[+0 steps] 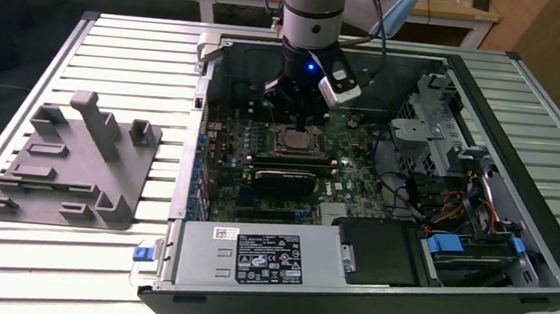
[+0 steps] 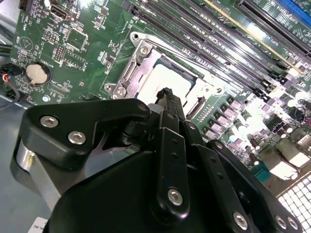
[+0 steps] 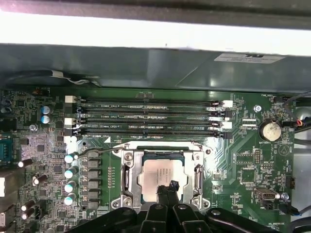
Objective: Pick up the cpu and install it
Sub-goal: 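Install the first cpu locking lever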
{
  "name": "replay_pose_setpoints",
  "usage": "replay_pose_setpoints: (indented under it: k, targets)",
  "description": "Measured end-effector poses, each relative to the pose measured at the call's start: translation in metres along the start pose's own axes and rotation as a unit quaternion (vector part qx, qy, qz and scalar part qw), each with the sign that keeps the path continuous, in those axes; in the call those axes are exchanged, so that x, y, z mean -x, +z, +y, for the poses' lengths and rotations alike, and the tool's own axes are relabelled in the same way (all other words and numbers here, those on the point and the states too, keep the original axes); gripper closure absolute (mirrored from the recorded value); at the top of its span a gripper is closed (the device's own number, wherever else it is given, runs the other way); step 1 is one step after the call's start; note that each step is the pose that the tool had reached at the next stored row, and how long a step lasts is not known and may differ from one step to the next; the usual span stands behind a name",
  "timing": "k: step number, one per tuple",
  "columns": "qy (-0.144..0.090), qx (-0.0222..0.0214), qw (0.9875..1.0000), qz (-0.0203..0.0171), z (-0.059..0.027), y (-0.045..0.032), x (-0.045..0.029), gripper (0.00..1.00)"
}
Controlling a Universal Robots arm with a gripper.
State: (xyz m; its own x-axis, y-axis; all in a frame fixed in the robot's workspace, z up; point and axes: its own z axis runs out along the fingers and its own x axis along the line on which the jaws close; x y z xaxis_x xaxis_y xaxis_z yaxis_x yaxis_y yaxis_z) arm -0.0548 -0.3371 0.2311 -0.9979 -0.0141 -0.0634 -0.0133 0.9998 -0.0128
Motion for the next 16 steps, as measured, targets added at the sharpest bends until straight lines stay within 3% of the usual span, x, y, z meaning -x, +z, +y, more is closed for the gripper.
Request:
replay_pose_setpoints:
  k: [10, 16]
  targets:
    - [0.000, -0.0001, 1.0000, 0.0001, 0.0000, -0.0004, -0.0003, 0.89]
    - [0.000, -0.0001, 1.0000, 0.0000, 0.0000, -0.0008, -0.0059, 0.89]
